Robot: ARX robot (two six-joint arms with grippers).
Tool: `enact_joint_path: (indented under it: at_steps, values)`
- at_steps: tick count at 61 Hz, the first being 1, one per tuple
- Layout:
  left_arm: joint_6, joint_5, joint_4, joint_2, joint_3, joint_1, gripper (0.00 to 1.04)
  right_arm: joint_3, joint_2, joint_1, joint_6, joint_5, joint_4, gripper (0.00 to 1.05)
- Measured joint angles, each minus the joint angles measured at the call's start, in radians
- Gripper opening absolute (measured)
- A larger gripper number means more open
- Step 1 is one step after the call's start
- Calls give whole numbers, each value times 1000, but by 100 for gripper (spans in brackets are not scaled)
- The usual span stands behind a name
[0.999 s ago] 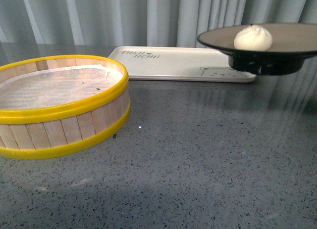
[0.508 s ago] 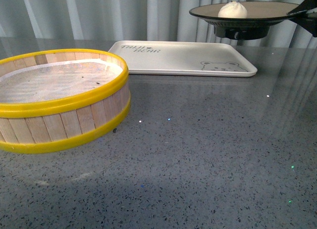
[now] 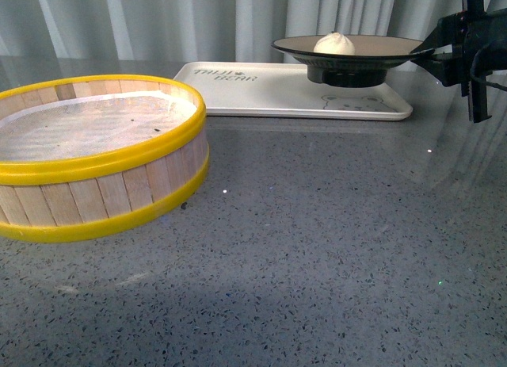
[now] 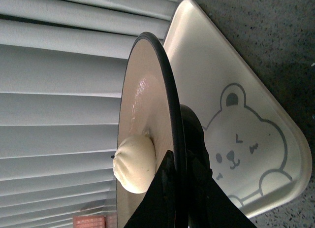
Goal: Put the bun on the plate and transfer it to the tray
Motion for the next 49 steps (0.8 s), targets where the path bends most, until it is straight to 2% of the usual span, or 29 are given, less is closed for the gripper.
enact_joint_path:
  at_steps: [49]
  values:
    - [0, 0, 0, 0, 0, 0, 98, 206, 158, -5, 16, -14, -70, 2]
